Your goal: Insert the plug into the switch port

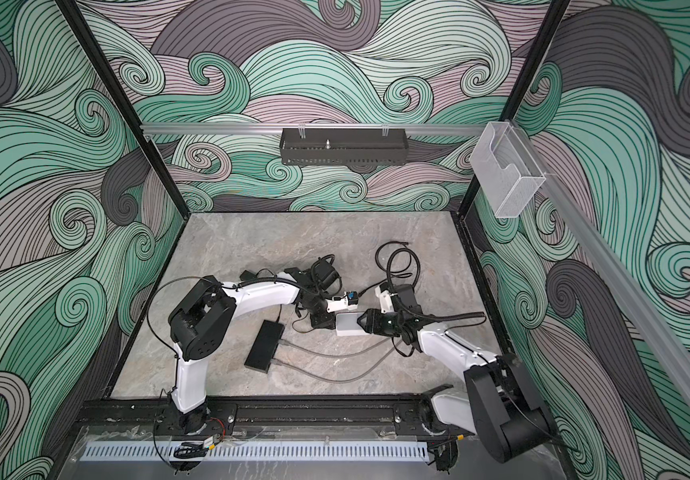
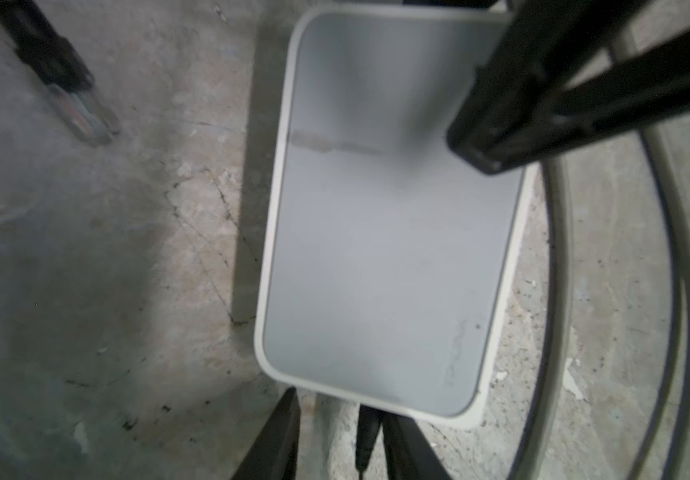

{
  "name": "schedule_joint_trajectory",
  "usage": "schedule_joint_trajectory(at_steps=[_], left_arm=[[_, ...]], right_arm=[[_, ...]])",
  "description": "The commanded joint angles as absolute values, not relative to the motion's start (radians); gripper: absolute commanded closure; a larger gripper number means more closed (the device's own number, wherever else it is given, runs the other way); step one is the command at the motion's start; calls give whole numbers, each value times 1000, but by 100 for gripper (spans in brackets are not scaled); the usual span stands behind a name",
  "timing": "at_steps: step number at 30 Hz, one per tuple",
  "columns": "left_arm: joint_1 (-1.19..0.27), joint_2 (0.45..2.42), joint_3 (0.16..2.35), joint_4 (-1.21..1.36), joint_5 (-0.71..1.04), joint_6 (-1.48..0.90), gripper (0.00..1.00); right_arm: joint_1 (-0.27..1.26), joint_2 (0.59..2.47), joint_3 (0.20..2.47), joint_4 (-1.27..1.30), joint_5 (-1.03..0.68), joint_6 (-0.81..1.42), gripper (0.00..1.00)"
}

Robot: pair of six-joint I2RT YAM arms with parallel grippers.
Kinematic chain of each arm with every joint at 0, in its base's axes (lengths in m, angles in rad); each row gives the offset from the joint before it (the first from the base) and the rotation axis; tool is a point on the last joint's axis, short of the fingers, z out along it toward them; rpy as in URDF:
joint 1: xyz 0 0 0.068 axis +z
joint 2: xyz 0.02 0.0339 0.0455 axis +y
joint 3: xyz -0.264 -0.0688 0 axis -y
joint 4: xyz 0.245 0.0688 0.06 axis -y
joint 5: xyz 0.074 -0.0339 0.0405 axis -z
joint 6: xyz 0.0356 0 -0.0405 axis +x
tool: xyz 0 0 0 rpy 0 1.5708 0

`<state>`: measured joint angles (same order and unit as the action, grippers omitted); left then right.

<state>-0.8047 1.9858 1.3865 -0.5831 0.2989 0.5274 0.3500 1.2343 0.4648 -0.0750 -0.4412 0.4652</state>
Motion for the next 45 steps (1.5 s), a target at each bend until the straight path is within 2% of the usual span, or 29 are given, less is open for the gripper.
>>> schedule_joint_trajectory(at_steps=[1,9,18,21,25,29,31,33,37,38,40,42,45], left_arm=[[-782,1881,1440,-580,315,548,63],[-725,1745,1409,-662,388,525,62],[-584,1554,1377,-579,423,56,60],[-540,1475,1347,-564,422,1,57],[-505,1354,1262,-491,394,-28,56],[-487,1267,1163,-386,383,-57,52],[-480,1254,1169,-393,399,-74,52],[-477,1240,1179,-398,413,-79,52],[-465,1184,1164,-382,445,-82,52],[-465,1169,1150,-365,451,-81,52],[-464,1143,1118,-324,463,-81,52],[-465,1128,1106,-305,474,-82,51],[-463,1123,1108,-306,481,-81,51]], right_arm=[[346,1215,469,-114,-452,432,46],[343,1209,463,-137,-443,424,45],[351,1200,449,-190,-485,432,45],[416,1154,428,-199,-503,509,45],[585,1040,408,-208,-455,650,44],[641,978,373,-193,-447,722,44],[641,978,417,-296,-407,627,42],[641,988,493,-443,-334,486,35],[641,1055,660,-578,-280,211,7],[643,1080,699,-580,-283,152,3],[643,1130,755,-563,-301,53,1],[659,1150,773,-498,-400,-105,0],[704,1142,759,-414,-429,-406,0]])
